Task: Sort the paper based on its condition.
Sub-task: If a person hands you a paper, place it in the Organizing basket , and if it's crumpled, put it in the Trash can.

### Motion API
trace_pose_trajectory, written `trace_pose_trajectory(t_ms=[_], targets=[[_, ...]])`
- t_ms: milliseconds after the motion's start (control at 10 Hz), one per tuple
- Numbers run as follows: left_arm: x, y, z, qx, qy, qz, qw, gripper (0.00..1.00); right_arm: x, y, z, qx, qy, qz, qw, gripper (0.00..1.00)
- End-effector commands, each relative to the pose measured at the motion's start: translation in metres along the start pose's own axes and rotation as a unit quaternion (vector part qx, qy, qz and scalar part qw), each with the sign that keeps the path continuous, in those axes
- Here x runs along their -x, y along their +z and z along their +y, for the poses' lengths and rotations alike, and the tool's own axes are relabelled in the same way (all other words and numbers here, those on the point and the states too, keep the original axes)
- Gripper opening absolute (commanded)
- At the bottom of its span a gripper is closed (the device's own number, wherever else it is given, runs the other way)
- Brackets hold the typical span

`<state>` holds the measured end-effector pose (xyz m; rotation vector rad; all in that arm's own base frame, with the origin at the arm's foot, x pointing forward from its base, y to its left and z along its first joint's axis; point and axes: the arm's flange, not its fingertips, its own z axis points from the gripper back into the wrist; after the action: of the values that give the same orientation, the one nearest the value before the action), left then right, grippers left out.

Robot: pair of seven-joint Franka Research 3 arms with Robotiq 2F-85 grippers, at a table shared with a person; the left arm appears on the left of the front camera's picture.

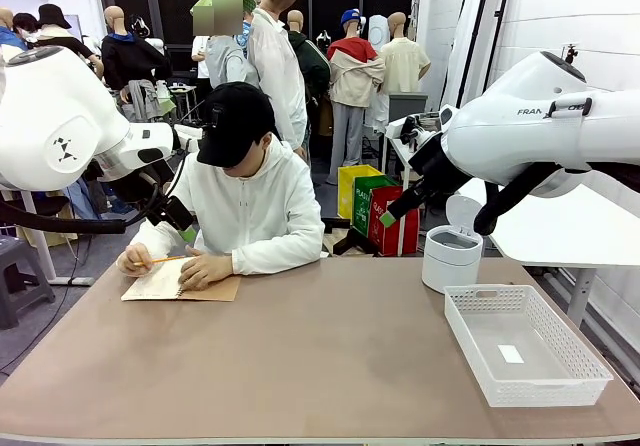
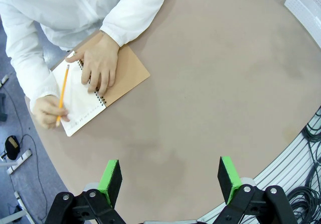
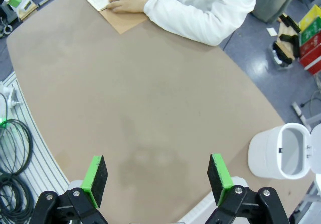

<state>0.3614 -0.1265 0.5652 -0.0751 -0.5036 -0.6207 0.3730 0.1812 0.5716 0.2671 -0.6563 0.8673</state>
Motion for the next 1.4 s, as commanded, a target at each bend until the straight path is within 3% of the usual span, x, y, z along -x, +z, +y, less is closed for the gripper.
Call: trace_pose_trajectory(t_ms=[0,1300], targets=[[0.0001,0.0019,0.0003,0.000,0.000,-0.002,1.000,1.00,-0.0001,0.0004,-0.0001,-0.003,-0.001,0.002,1.000,1.00],[0.0001,0.0019,0.0003,0.000,0.000,-0.002,1.000,1.00,-0.0001,0.0004,-0.0001,-0.003,-0.001,0.002,1.000,1.00]])
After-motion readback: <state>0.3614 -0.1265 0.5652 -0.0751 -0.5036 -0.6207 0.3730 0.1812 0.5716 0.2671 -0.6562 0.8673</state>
